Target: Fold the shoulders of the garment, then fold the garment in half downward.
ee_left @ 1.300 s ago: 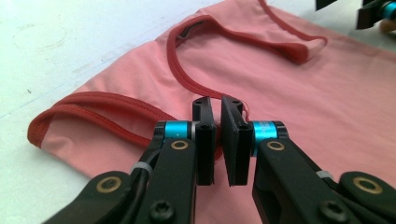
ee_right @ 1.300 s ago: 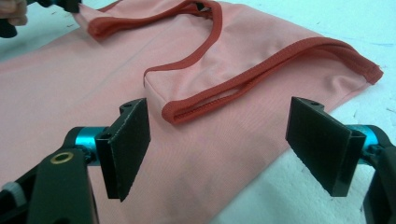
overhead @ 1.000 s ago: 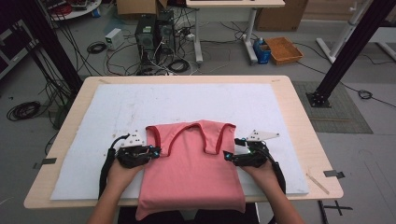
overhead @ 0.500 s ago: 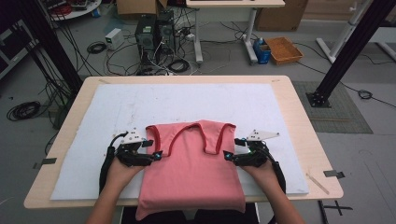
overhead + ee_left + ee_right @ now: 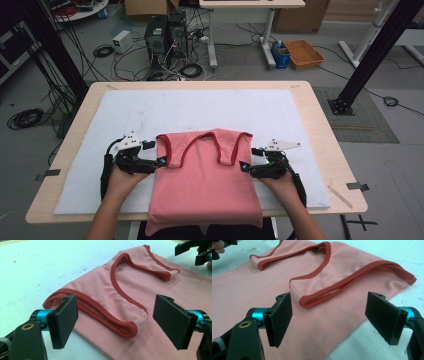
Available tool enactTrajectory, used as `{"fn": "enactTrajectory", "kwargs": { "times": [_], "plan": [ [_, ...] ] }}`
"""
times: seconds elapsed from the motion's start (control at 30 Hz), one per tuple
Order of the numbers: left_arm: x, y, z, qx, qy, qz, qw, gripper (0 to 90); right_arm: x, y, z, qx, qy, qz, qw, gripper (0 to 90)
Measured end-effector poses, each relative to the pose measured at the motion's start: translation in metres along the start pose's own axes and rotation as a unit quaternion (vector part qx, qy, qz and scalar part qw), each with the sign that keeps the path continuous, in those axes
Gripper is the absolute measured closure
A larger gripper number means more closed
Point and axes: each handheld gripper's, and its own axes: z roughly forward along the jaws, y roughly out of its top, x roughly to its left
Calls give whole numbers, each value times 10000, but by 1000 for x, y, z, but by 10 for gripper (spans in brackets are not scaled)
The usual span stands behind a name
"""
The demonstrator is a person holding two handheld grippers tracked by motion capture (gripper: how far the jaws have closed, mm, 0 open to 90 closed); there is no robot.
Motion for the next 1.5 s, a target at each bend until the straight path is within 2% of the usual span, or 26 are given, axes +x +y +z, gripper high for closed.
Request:
{"fn": "enactTrajectory", "kwargs": {
  "times": [0.27,0.4,0.6,0.73,0.83,1.07,1.13,1.2,1.23,1.33,1.4,1.5],
  "plan": [
    [5,-1,-4,-25,151,-56,9999,203,-2,0,-3,-74,63,120,9999,214],
    [8,-2,-4,4,223,-97,9997,203,-4,2,-7,-102,32,95,9999,214],
    [14,-4,-3,58,308,-90,9995,203,-10,7,-13,-200,-88,126,9997,214],
    [23,-5,-1,69,370,-215,9991,203,-14,10,-14,-189,-237,87,9995,214],
    [28,-3,2,160,441,-214,9987,203,-17,12,-13,-171,-320,73,9993,214],
    [41,2,17,281,559,-240,9978,203,-27,17,-5,-37,-511,111,9986,214],
    [44,2,22,329,561,-298,9974,206,-32,19,-2,-16,-530,179,9984,214],
    [49,3,28,525,586,-295,9965,206,-38,21,3,150,-522,319,9980,214],
    [51,3,31,519,579,-346,9964,206,-41,23,6,225,-539,359,9976,215],
    [57,7,38,604,607,-389,9956,206,-47,29,15,363,-618,276,9970,224],
    [60,9,40,568,640,-408,9955,206,-52,33,21,491,-681,291,9960,234],
    [64,12,44,678,644,-447,9946,207,-59,38,29,596,-805,264,9946,273]
  ]
}}
